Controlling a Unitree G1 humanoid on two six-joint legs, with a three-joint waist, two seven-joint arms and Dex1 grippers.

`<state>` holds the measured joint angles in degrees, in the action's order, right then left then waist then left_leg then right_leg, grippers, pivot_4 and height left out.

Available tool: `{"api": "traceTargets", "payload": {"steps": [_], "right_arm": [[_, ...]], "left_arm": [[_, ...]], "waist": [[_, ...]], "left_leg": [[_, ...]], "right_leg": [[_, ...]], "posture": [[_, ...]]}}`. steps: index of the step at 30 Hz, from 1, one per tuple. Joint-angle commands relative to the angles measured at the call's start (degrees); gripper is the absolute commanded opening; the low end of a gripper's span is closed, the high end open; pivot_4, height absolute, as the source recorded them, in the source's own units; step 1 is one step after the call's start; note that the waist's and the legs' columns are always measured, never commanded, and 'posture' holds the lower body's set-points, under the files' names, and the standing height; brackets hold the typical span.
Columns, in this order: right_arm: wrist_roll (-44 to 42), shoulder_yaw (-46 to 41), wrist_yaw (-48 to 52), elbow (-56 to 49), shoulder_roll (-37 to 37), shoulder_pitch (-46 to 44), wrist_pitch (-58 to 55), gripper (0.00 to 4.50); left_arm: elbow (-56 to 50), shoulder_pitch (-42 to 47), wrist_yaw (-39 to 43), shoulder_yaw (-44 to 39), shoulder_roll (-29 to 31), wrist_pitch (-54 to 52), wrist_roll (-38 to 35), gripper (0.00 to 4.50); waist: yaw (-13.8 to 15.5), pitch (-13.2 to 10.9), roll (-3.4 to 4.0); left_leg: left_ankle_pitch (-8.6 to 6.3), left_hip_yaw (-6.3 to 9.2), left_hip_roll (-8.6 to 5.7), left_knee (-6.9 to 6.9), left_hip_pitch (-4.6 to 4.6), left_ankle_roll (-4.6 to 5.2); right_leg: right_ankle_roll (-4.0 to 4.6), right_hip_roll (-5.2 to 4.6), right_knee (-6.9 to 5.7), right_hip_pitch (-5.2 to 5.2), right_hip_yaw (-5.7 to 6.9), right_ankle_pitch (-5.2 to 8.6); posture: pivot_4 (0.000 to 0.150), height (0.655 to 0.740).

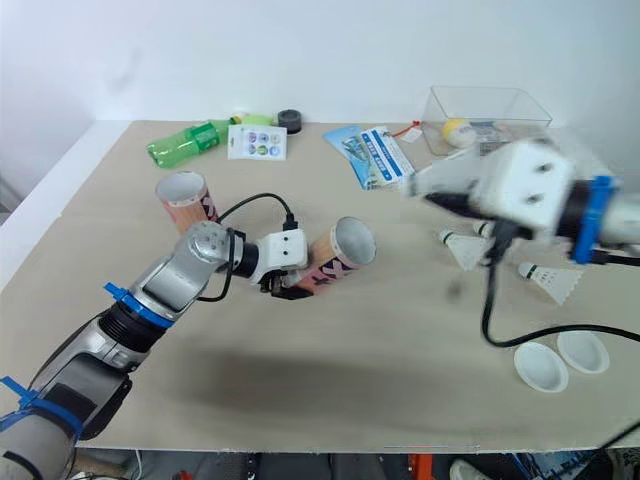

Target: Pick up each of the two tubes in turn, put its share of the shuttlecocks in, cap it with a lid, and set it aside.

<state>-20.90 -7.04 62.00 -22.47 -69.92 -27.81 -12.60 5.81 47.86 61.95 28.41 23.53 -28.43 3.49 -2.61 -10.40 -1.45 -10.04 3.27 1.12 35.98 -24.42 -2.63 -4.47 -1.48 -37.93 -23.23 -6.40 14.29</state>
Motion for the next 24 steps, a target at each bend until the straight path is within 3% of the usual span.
{"api": "traceTargets", "payload": {"steps": [1, 6, 13, 16, 21, 23, 24], "right_arm": [[4.3, 4.9, 5.2, 3.8, 0.8, -6.2, 7.5, 0.06], [7.3, 10.4, 10.5, 11.2, 5.5, -13.2, 14.8, 0.06], [11.7, 14.8, 14.9, 18.9, 10.5, -16.0, 23.7, 0.06], [12.2, 16.0, 16.2, 20.9, 12.3, -17.7, 25.1, 1.06], [10.8, 14.9, 17.0, 22.4, 14.3, -20.8, 24.0, 3.3], [7.4, 12.7, 16.3, 21.2, 14.6, -20.3, 18.8, 4.41], [5.4, 11.4, 15.7, 20.6, 14.5, -19.8, 15.6, 4.48]], "left_arm": [[0.9, 2.2, -0.1, -1.4, -1.3, -3.2, -0.9, 2.97], [1.5, 3.2, -1.0, -1.7, -2.1, -4.6, -0.8, 2.97], [0.2, 2.9, -1.2, -1.4, -2.7, -5.2, -1.0, 2.97], [-0.2, 2.6, -1.4, -1.3, -2.8, -5.4, -0.9, 2.97], [-1.3, 2.0, -1.6, -1.0, -2.8, -6.1, -0.9, 2.97], [-1.9, 1.6, -1.7, -1.0, -2.5, -6.6, -1.0, 2.97], [-2.0, 1.4, -1.8, -1.0, -2.4, -6.7, -1.0, 2.97]], "waist": [[0.0, 0.0, 0.0], [0.0, 0.0, -0.01], [-0.1, 0.0, 0.02], [-0.1, 0.0, 0.05], [-0.1, 0.0, 0.05], [-0.1, 0.0, 0.05], [-0.1, 0.0, 0.05]], "left_leg": [[-0.01, 0.0, -0.03, 0.0, -0.07, -0.01], [-0.04, 0.04, -0.02, -0.04, -0.14, -0.01], [-0.04, 0.06, 0.04, -0.11, -0.1, -0.01], [-0.04, 0.05, 0.04, -0.08, -0.07, -0.01], [-0.04, 0.06, 0.05, -0.09, -0.03, -0.01], [-0.04, 0.07, 0.05, -0.09, -0.03, -0.01], [-0.04, 0.07, 0.05, -0.09, -0.03, -0.01]], "right_leg": [[-0.08, -0.02, 0.02, -0.04, -0.01, 0.01], [-0.3, 0.0, 0.04, -0.12, 0.02, -0.07], [-0.23, 0.06, 0.0, -0.13, 0.04, -0.07], [-0.2, 0.06, -0.02, -0.12, 0.04, -0.09], [-0.16, 0.08, -0.07, -0.1, 0.04, -0.11], [-0.12, 0.08, -0.07, -0.1, 0.04, -0.13], [-0.06, 0.08, -0.07, -0.09, 0.04, -0.16]], "posture": [[0.15, 0.74], [0.15, 0.74], [0.15, 0.74], [0.15, 0.74], [0.15, 0.74], [0.15, 0.74], [0.15, 0.74]]}}
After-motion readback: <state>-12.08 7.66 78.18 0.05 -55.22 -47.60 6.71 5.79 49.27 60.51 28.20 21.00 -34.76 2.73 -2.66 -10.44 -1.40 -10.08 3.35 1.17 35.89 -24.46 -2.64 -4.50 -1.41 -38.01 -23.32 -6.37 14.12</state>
